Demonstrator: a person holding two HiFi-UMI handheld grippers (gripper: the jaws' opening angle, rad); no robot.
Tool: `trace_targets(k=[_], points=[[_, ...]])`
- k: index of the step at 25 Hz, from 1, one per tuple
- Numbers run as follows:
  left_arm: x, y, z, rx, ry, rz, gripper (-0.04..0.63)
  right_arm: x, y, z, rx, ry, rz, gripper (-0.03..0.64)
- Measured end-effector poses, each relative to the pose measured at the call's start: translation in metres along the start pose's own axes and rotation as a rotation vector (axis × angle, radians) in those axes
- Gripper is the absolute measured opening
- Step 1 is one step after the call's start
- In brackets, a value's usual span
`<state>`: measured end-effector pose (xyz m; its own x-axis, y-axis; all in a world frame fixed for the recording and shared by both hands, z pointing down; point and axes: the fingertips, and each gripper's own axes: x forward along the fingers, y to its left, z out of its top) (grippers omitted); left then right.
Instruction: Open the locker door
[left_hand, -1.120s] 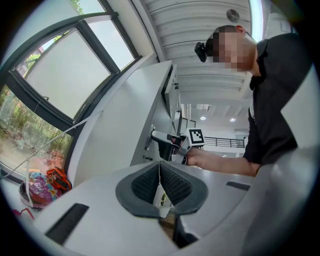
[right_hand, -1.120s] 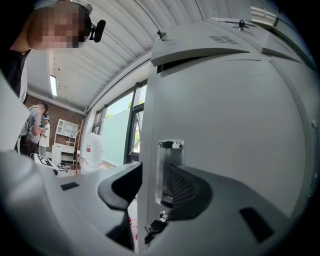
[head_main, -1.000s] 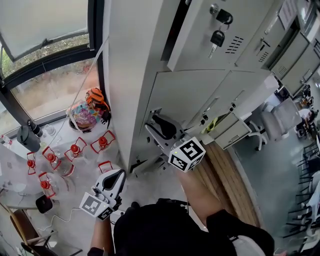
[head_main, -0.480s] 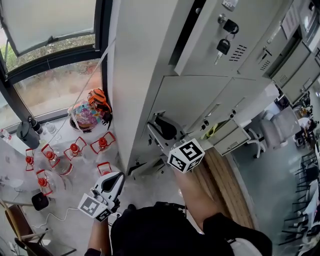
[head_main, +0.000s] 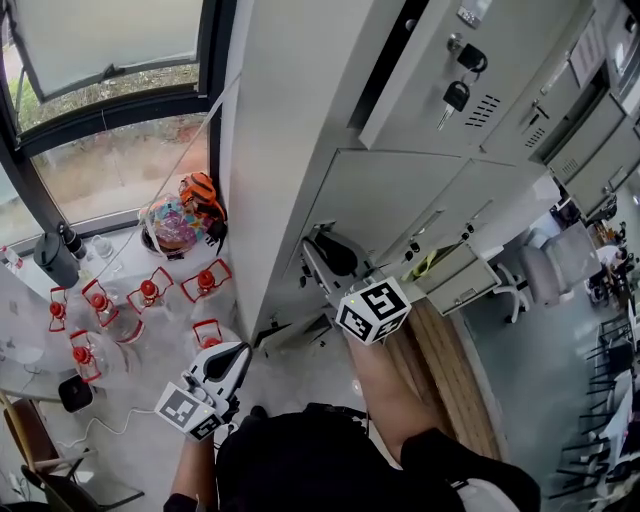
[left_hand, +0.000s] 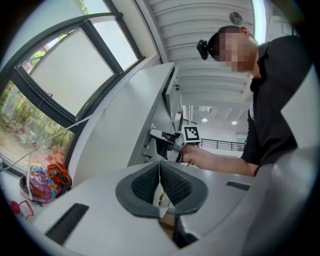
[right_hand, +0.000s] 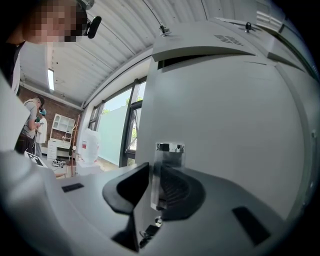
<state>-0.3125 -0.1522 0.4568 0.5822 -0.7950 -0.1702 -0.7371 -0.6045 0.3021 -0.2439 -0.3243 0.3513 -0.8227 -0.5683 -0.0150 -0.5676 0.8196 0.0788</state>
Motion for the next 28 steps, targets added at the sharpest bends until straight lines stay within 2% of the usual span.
trace_targets(k=[19,28], points=[[-0.004,-0.015,-0.006,-0.014,-0.011,-0.004,0.018,-0.028,0.011,0.001,0.058,-0.018,0.069,0.075],[0.011,-0.03,-0.005,0.005,-0.011,0.012,0.018,-0.045,0.017,0.004,0.064,-0.022,0.149,0.075]])
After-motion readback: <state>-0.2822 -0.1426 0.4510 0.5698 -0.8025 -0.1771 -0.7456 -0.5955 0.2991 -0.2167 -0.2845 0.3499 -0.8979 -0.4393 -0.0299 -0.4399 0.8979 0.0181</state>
